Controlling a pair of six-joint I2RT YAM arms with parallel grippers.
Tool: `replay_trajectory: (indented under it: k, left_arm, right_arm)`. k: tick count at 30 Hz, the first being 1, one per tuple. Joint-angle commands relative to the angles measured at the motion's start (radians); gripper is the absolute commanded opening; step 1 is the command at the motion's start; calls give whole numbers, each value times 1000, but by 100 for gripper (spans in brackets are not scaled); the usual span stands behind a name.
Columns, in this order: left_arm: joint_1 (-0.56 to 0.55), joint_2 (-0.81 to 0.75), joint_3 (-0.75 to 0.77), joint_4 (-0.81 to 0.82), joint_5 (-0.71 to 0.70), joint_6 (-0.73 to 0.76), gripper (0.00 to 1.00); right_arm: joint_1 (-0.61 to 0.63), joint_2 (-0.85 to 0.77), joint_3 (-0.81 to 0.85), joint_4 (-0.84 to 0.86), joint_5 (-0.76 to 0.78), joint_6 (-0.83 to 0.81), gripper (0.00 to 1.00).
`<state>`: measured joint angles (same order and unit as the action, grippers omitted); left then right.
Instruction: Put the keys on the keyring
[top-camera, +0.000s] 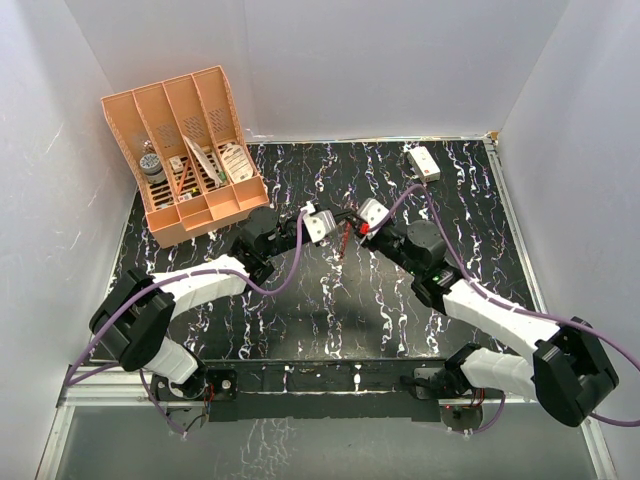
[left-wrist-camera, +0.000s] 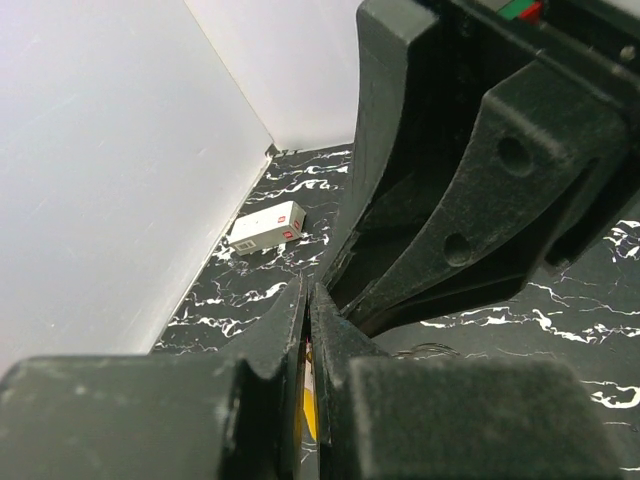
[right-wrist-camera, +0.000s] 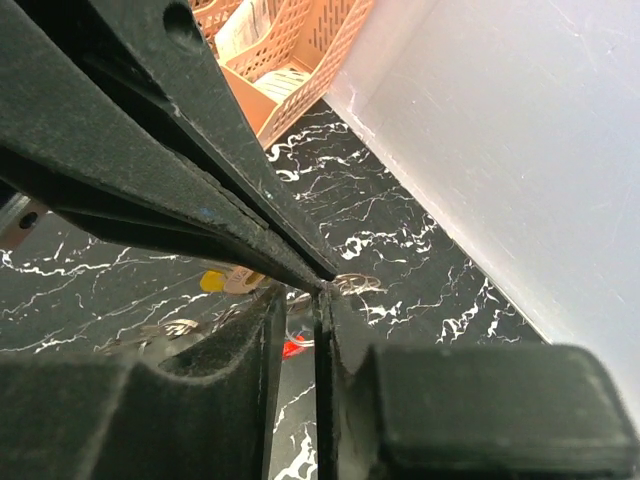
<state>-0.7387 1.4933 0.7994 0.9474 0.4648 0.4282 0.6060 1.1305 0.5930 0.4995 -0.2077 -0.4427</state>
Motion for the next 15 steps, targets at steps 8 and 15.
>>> replay_trajectory:
  k: [8,15]
  left_arm:
    - [1,-62,23,29,5,26,0]
    - [2,-85,18,19,1,38,0]
  right_arm:
    - [21,-103,-18,101,123,93,24]
    - [-2,-118,-19,73,168,179,24]
